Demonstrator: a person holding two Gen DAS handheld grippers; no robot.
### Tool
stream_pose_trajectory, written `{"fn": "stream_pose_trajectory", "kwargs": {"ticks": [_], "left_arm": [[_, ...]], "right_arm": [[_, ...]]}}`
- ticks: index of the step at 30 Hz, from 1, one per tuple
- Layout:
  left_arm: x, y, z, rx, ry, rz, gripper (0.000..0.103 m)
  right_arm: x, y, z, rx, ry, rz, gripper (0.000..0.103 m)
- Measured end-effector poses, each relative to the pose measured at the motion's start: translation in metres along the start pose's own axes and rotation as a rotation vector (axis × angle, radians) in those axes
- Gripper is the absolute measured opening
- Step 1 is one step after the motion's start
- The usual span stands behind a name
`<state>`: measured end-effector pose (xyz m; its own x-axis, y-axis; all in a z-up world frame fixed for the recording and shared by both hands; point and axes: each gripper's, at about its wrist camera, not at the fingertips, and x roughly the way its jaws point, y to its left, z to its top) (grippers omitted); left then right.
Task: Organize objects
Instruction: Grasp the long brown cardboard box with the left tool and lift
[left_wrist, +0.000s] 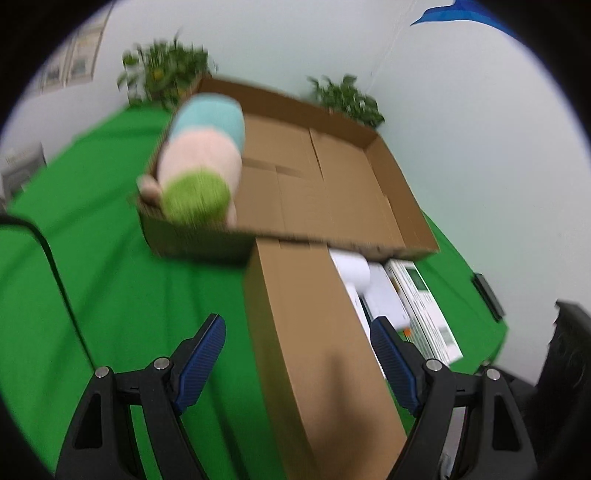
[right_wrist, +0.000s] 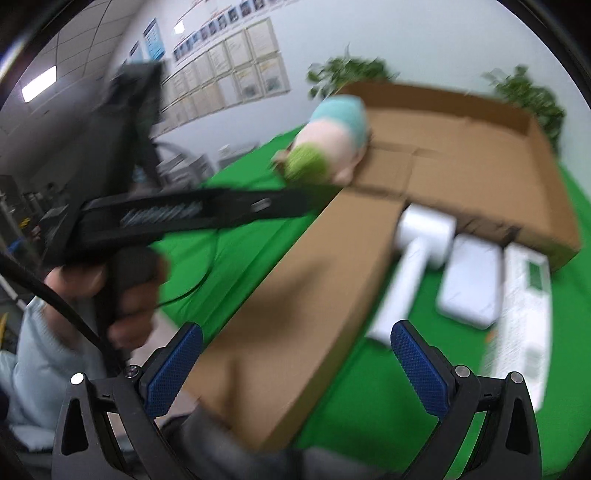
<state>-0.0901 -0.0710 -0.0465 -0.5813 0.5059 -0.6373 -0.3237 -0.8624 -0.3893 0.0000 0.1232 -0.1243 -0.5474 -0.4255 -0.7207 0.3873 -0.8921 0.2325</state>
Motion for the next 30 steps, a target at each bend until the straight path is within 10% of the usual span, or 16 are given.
{"fn": "stream_pose_trajectory", "kwargs": {"ticks": [13,30], "left_arm": [[0.035,-0.007,-0.029,-0.042,0.202,-0.113,0.080],[0.027,0.002,-0.036,-0.091,0.232,-0.134,0.067]], "right_arm": [[0.040,0.020,0.001,0.019,0.092,-0.012,0.103],[0.049,0.028,0.003,0.016,0.109,-0.026,0.103]]}}
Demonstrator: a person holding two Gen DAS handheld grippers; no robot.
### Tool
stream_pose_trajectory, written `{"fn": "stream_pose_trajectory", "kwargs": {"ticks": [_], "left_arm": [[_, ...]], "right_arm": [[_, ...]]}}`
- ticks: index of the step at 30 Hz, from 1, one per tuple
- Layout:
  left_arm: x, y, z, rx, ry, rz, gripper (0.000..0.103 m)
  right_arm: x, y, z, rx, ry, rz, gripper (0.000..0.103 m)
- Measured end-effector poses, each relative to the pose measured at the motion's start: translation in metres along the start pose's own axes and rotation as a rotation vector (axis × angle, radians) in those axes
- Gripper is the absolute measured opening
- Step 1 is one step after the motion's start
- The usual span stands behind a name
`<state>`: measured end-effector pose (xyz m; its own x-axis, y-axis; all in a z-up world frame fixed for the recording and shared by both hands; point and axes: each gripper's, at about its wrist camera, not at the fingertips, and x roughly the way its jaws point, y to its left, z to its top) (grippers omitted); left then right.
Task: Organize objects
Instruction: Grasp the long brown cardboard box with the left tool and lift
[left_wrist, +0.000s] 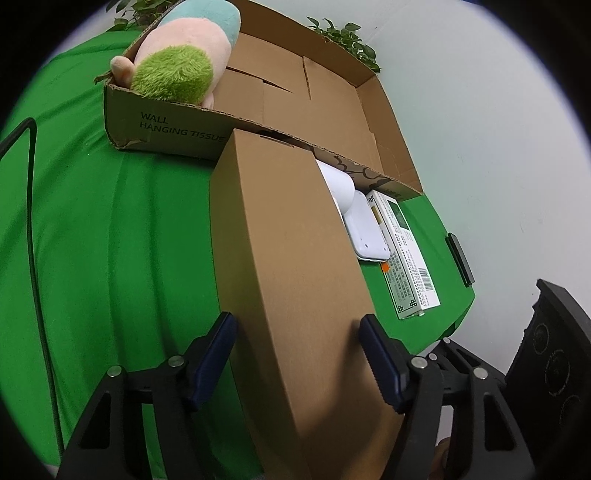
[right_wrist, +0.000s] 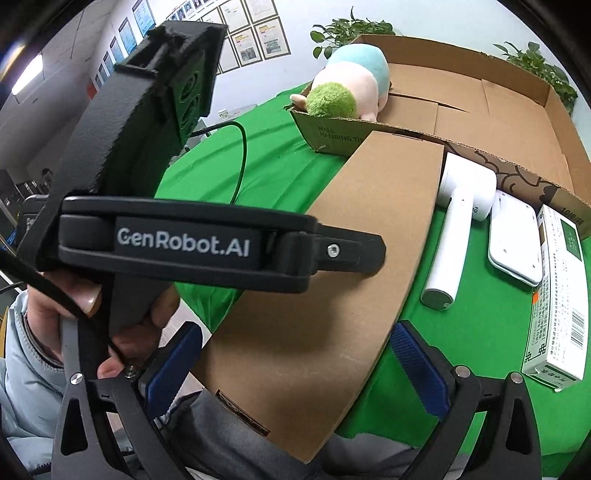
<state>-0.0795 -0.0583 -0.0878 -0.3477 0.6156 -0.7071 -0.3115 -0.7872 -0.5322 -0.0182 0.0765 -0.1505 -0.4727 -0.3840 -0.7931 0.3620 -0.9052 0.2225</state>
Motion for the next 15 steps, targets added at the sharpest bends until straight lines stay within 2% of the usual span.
{"fn": "stream_pose_trajectory", "kwargs": {"ticks": [10,15], "left_arm": [[-0.0052,-0.0011,-0.0057,0.010,-0.003,0.001,0.061],[-0.0094,-0.0091,-0.0103,0.037,-0.016,0.017,0.059]], "right_arm": [[-0.0016,0.0062,-0.0033,0.012,-0.033,-0.035,0.101],[-0.0092,0.0051,-0.0068,0.027,-0.064,-0.051,0.094]]}}
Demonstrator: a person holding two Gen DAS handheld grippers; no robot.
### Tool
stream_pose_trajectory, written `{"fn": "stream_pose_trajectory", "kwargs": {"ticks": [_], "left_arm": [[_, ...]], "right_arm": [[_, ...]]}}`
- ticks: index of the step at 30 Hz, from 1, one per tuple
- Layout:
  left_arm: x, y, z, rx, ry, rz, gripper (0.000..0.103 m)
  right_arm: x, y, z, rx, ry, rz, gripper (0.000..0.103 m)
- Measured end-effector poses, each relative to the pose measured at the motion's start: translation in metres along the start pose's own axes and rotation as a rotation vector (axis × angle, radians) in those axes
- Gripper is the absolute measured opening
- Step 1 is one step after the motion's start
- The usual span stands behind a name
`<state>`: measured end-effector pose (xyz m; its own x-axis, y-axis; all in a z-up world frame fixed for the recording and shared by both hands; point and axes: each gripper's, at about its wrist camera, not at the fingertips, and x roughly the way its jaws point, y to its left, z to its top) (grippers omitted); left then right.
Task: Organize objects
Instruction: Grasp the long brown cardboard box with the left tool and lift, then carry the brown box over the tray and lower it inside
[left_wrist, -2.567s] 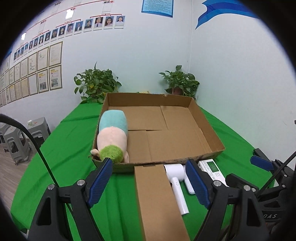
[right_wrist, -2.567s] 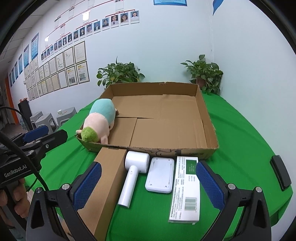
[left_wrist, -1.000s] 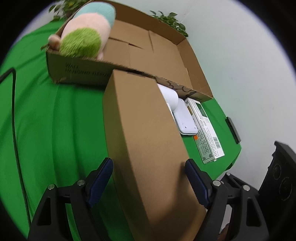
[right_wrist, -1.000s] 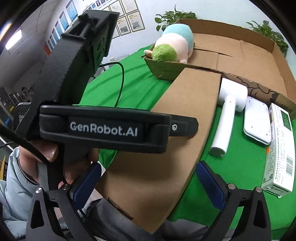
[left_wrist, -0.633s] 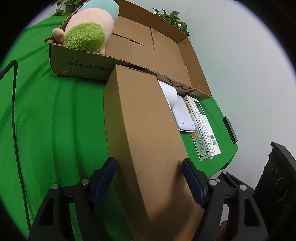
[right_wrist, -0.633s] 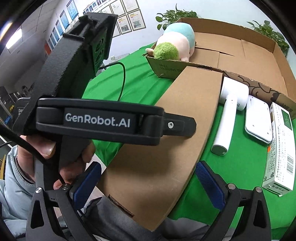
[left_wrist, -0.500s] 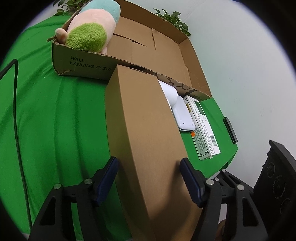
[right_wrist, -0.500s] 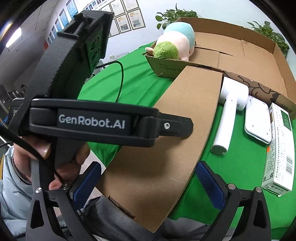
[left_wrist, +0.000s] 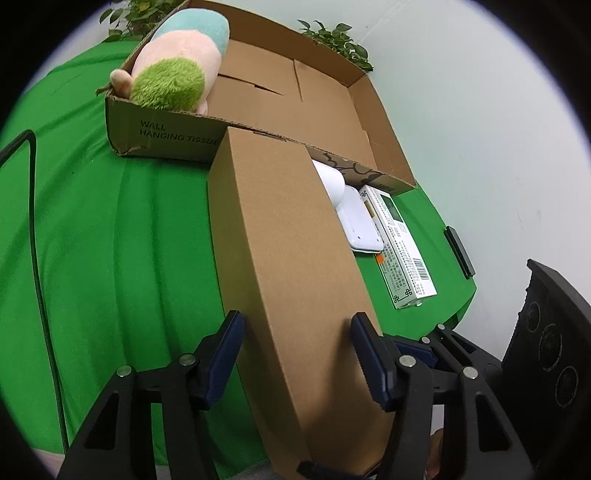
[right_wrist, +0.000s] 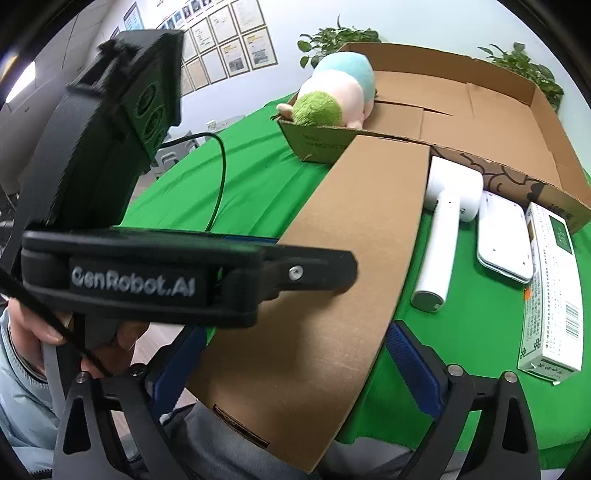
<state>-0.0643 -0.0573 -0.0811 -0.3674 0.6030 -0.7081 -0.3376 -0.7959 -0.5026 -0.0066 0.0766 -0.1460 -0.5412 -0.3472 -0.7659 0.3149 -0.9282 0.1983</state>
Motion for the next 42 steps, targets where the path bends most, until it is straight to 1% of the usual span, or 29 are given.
{"fn": "stream_pose_trajectory", "kwargs": {"ticks": [3,8,13,19,25,31,36,42], "left_arm": [[-0.006,-0.004,-0.001,0.004,-0.025,0.010,0.059],[-0.023,-0.016,0.004,0.037,-0.080,0.019,0.059],[-0.031,-0.024,0.011,0.051,-0.104,0.016,0.059],[-0.036,-0.029,0.016,0.055,-0.123,0.013,0.059],[-0.038,-0.033,0.015,0.049,-0.131,0.015,0.059],[-0.051,-0.046,0.016,0.074,-0.170,0.023,0.059],[-0.059,-0.055,0.023,0.096,-0.194,0.020,0.059],[-0.064,-0.061,0.043,0.125,-0.222,0.014,0.059]], "right_arm": [[-0.006,0.001,0.000,-0.002,-0.019,0.002,0.094],[-0.022,0.006,0.006,-0.008,-0.086,-0.006,0.094],[-0.035,0.004,0.016,0.003,-0.135,-0.001,0.094],[-0.049,0.005,0.018,0.002,-0.164,-0.002,0.094],[-0.052,0.008,0.016,-0.001,-0.169,0.000,0.094],[-0.067,0.012,0.019,-0.016,-0.209,-0.005,0.094],[-0.079,0.013,0.025,-0.022,-0.242,-0.016,0.094],[-0.087,0.007,0.043,-0.033,-0.280,-0.033,0.094]]}}
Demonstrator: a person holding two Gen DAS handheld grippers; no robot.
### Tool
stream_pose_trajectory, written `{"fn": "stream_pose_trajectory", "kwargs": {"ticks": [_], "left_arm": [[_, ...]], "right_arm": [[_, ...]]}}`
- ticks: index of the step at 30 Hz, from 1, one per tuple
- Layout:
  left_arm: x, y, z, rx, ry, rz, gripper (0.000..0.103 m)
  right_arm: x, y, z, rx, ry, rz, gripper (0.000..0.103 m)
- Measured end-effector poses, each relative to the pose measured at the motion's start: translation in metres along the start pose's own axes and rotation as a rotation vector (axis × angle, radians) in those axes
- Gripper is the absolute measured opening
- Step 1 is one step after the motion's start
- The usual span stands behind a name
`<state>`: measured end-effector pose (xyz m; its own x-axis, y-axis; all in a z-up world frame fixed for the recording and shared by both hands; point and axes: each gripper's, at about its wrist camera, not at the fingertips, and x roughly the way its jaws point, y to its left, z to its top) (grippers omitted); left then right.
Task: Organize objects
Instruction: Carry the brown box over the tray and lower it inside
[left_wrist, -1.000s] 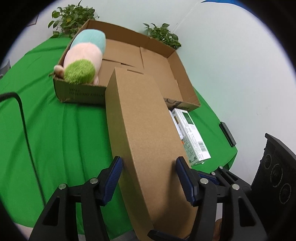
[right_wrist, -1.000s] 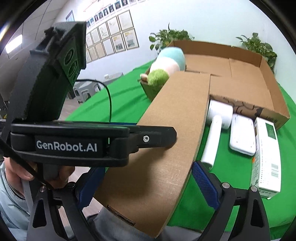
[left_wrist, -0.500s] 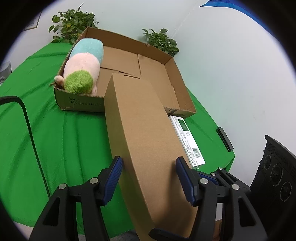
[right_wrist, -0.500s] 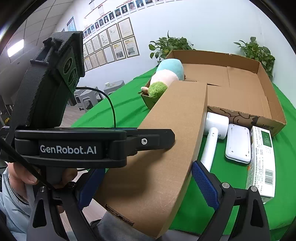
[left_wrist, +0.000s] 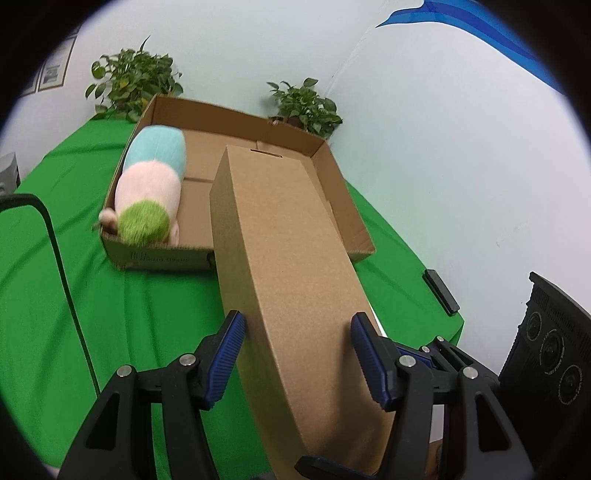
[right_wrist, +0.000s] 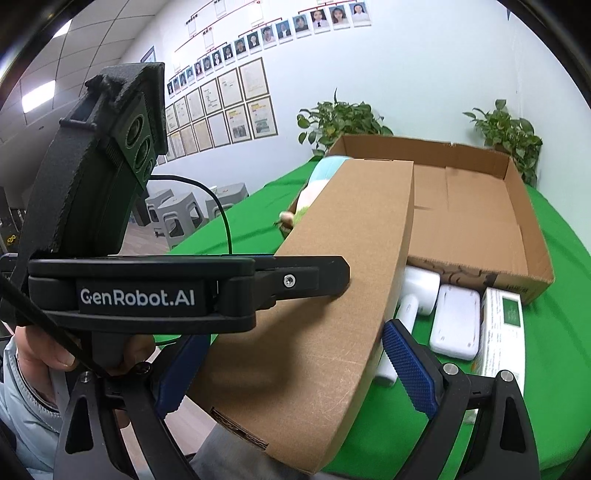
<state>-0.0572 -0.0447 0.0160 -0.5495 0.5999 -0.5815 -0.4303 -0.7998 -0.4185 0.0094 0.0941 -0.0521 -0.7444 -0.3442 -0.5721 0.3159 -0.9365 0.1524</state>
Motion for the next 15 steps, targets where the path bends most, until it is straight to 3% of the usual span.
{"fn": "stream_pose_trajectory", "kwargs": {"ticks": [15], "left_arm": [[0.016,0.016,0.080,0.054,-0.078,-0.005,0.059]], "right_arm": [[0.029,-0.021,0.075,-0.038,-0.080,-0.025,0.094]]}}
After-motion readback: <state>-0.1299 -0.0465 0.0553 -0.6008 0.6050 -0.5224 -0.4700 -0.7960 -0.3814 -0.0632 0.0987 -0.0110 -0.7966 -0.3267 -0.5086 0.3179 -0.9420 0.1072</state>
